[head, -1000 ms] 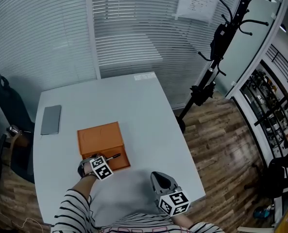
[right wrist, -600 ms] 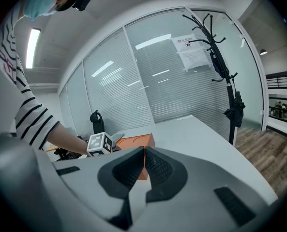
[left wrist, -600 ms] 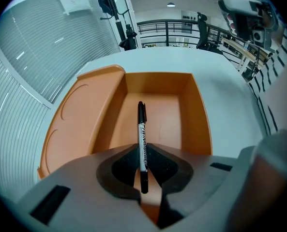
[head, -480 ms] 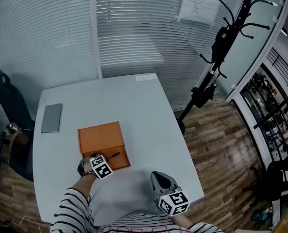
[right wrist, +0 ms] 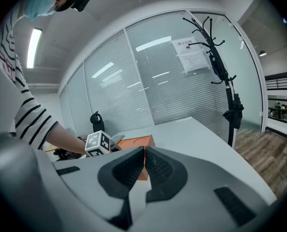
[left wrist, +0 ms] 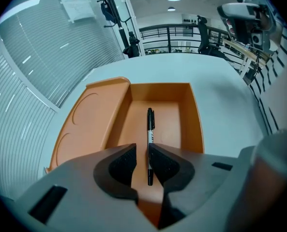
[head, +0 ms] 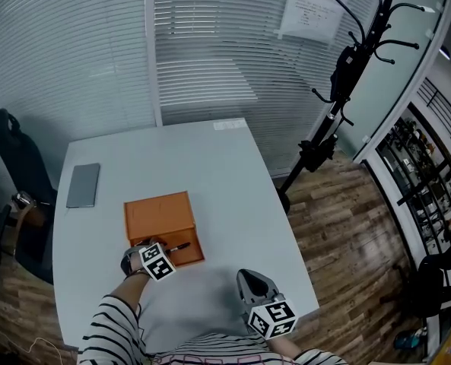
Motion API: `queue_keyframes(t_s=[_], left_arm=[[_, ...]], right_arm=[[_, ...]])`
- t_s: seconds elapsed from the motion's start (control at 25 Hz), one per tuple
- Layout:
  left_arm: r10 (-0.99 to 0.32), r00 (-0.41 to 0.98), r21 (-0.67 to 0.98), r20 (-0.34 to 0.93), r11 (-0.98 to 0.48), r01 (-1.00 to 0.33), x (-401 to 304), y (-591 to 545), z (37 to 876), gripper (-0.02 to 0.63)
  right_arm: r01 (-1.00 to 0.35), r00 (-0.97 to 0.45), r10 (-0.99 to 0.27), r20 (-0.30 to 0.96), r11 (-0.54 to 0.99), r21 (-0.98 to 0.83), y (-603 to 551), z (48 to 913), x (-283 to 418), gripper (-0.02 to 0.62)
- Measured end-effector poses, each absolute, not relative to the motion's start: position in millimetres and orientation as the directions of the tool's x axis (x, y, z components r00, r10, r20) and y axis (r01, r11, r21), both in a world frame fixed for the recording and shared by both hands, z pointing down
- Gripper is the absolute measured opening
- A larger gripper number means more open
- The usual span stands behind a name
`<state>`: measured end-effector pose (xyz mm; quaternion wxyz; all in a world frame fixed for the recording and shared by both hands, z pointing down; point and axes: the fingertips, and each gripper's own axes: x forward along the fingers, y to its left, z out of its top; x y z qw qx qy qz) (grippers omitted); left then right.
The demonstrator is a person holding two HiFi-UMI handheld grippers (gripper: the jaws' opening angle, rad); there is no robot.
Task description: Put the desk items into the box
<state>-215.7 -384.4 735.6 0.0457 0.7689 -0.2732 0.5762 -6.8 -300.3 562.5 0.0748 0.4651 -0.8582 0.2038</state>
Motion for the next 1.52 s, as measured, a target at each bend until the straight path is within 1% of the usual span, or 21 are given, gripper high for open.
queue_keyframes(t_s=[0.2, 0.48, 0.76, 1.12, 1.52], left_arm=[[-0.439, 0.210, -0.287, 0.874, -0.813, -0.507, -211.7, -387.8, 714.8, 0.081], [-0.558, 0.269, -0.323, 0.785, -0.739, -0.592, -205.2, -388.6, 669.8, 0.044], [-0.657, 0.344, -0.313, 0.671, -0.671, -0.672, -200.2, -363.0, 618.9, 0.023], [-0.756, 0.394, -0.305, 0.523, -0.598, -0.742, -205.6, -316.4, 563.7, 0.021], [-0.823, 0.417, -0.263, 0.387, -0.531, -0.805, -212.5, -251.7, 523.3, 0.021]], right_arm=[[-0.822, -0.566, -0.766, 0.304, 0.497, -0.278, -295.2, 558.2, -7.2, 0.026], [-0.815, -0.577, -0.764, 0.289, 0.513, -0.270, -283.7, 550.0, -7.7, 0.026], [-0.811, -0.582, -0.766, 0.273, 0.522, -0.264, -268.7, 544.1, -9.6, 0.026], [-0.808, -0.586, -0.772, 0.248, 0.533, -0.252, -247.3, 536.3, -18.7, 0.026], [-0.807, -0.587, -0.774, 0.238, 0.535, -0.251, -207.7, 535.4, -25.2, 0.026]])
